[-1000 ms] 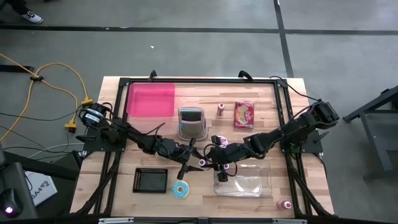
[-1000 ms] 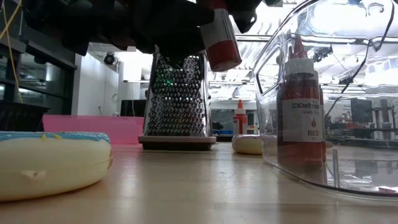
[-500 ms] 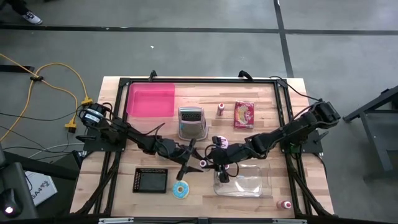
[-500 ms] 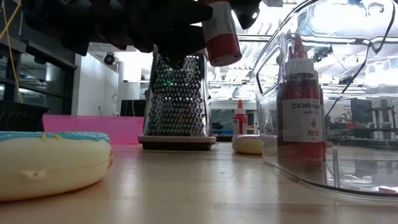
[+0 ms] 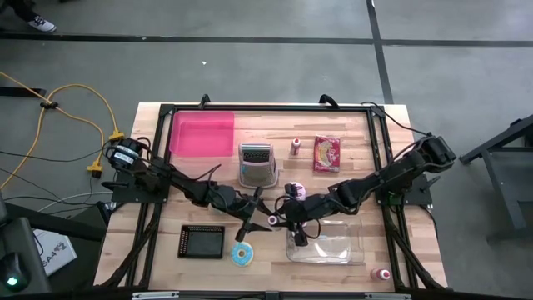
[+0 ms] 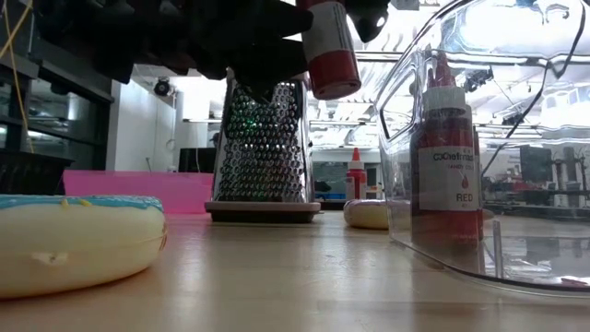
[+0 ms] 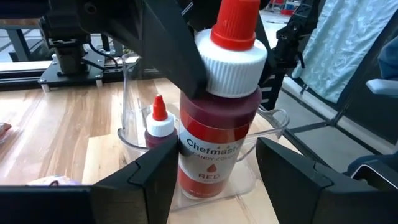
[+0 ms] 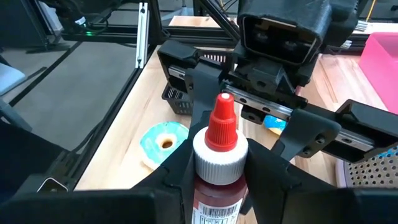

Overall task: Pick & Place Food Item
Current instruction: Put the red food coloring bottle into the transparent bin

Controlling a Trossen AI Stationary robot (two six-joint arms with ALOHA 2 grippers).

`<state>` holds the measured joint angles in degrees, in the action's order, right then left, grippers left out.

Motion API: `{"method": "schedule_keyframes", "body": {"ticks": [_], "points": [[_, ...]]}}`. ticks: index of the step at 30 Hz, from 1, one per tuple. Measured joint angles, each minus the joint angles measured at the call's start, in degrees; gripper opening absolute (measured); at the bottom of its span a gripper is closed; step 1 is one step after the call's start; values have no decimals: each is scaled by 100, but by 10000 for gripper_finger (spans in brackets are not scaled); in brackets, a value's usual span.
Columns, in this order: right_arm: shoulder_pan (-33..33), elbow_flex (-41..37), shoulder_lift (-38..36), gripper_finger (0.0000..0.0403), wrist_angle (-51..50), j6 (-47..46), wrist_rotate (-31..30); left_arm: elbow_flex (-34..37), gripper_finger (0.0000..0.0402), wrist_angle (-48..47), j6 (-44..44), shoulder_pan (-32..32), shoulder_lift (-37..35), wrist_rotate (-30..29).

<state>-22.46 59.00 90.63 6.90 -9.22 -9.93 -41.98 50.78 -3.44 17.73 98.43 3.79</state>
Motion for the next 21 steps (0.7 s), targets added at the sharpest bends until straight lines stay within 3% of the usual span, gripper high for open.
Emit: {"method": "schedule_keyframes", "body": {"ticks": [6,21], "points": [[-80,0,0,101,7,-8,-112,0,219,-41,-133,-103,0,324],[-85,0,0,101,61,3,-202,0,233,-22,-44,-120,0,319]]}}
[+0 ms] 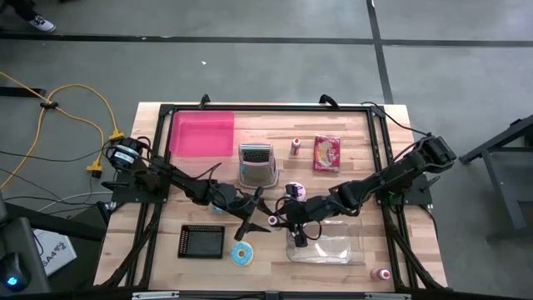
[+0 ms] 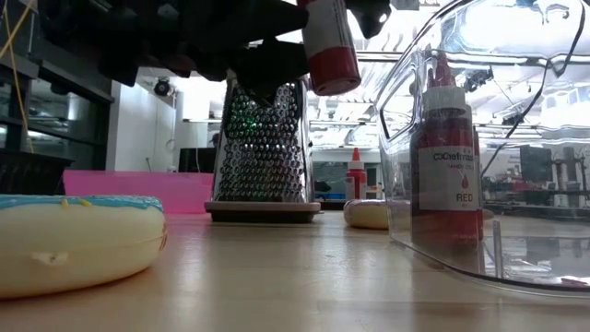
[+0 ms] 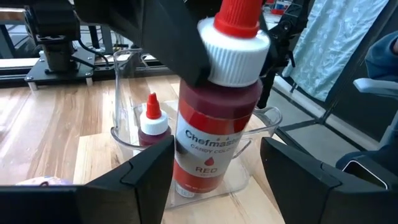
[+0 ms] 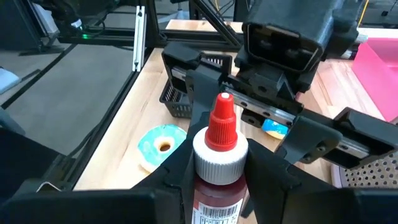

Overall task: Pick & Place Food Item
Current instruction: Put the red food coloring bottle into the transparent bin

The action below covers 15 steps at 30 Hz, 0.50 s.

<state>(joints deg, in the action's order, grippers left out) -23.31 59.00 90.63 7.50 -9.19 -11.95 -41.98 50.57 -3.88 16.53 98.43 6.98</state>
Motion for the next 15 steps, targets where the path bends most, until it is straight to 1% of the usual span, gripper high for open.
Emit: {"method": "schedule_keyframes", "body": {"ticks": [10,15], "points": [[0,4,0,101,105,44,5,2,233,-14,-4,-2,0,-5],[-29,4,-84,101,64,86,-10,4,233,-218,-46,-2,0,-9]]}}
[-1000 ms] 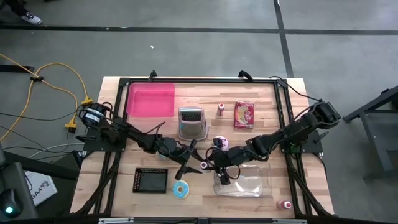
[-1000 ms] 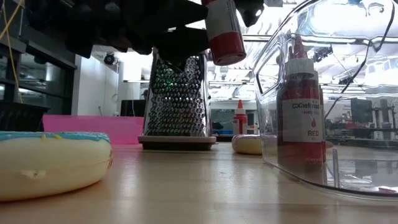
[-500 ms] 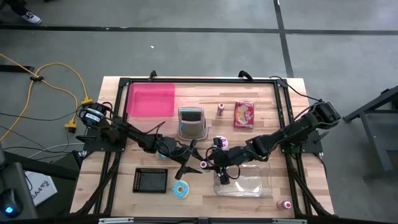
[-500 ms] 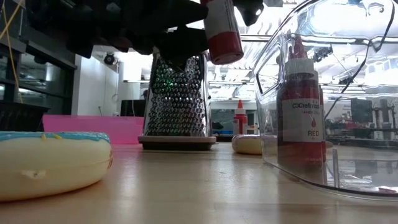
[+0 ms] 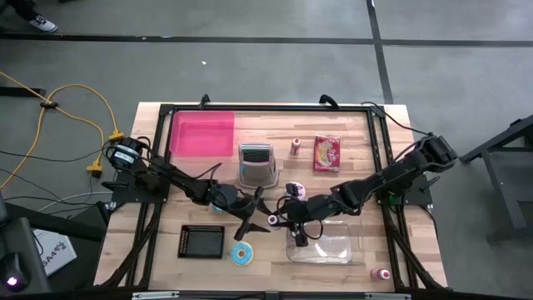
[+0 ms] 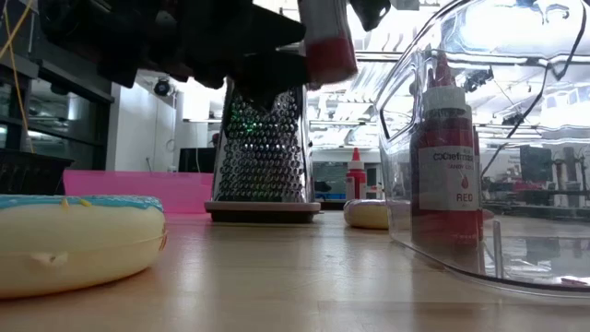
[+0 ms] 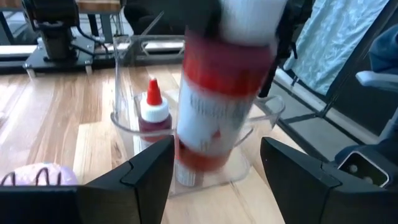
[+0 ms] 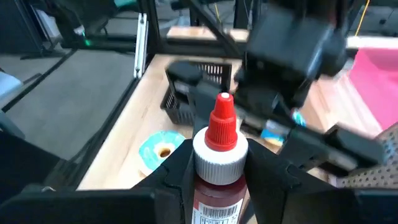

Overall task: Pick & Place Food Item
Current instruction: Put the red food coloring bottle into the transparent bin

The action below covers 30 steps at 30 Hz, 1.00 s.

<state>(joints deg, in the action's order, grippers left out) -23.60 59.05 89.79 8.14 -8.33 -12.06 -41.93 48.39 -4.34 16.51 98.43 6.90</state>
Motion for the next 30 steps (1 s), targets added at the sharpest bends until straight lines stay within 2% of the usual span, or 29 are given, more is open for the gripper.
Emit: {"method": "schedule_keyframes", "body": {"ticks": [9,18,24,30], "points": [[-142,5,-402,101,-79,108,-65,0,233,-138,-9,4,0,-2],[-559,4,-1030,101,-660,49,-515,0,233,-226,-126,4,0,-13],[-957,4,-1206,101,-1213,-523,-655,0,233,-234,-173,13,0,-13],[-1612,2,-1071,101,-1534,-994,-1408,0,233,-250,-171,13,0,-11]]}}
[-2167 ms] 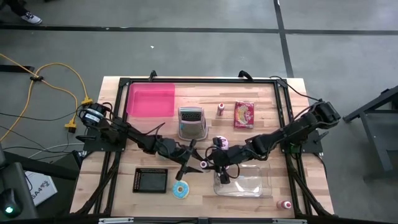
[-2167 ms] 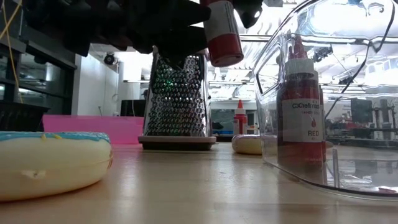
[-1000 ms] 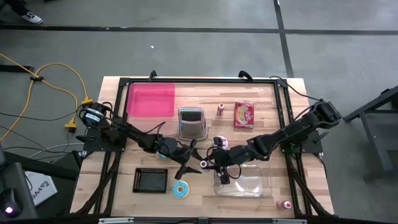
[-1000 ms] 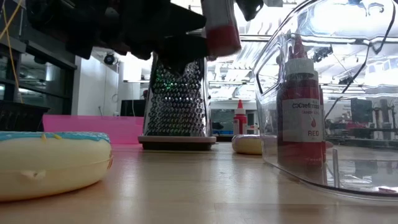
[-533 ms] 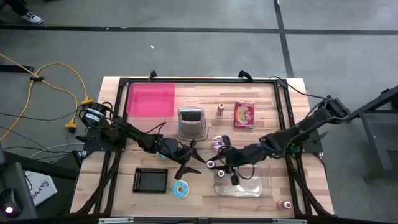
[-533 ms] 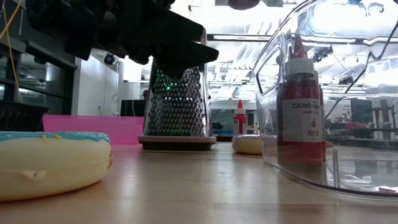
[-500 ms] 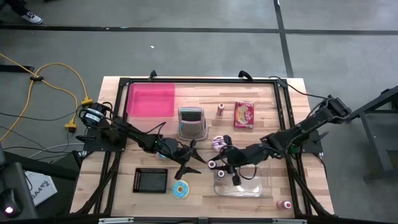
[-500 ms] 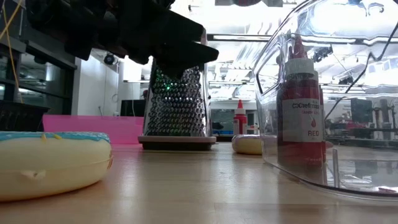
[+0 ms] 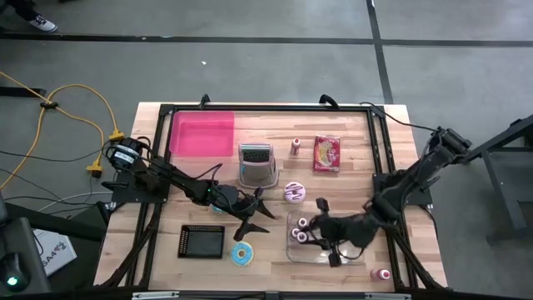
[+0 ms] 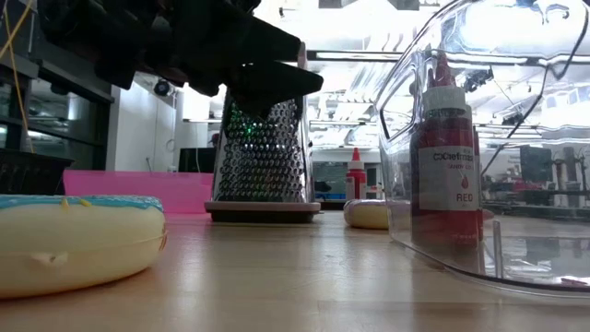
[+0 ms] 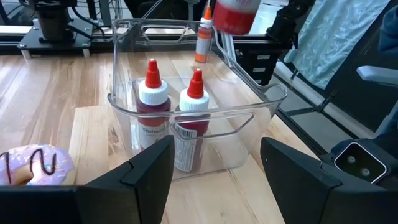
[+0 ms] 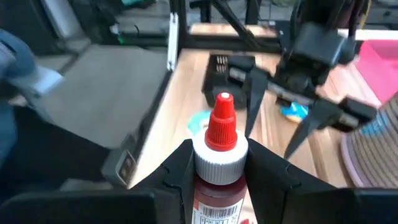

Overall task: Pick & Place Food Item
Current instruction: Put the red food coloring bottle into the transparent bin

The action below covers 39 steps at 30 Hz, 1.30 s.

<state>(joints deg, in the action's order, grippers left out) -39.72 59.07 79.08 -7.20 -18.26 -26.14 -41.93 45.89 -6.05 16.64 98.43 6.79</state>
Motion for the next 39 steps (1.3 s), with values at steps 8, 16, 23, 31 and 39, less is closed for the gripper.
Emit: {"method": "schedule_keyframes", "body": {"ticks": [8,16,23,31,39], "points": [[-787,-141,227,101,6,-579,-1466,0,233,-2,-1,0,0,3],[-834,-711,732,101,242,-1767,-2193,0,233,-2,-74,0,0,11],[-893,-826,1137,101,731,-1990,-2222,0,233,-2,-138,1,0,11],[-1132,-824,1810,101,763,-2744,-2811,0,233,-4,-139,2,0,11],[-1220,-826,2089,101,745,-3308,-2983,0,233,-4,-148,2,0,9]]}}
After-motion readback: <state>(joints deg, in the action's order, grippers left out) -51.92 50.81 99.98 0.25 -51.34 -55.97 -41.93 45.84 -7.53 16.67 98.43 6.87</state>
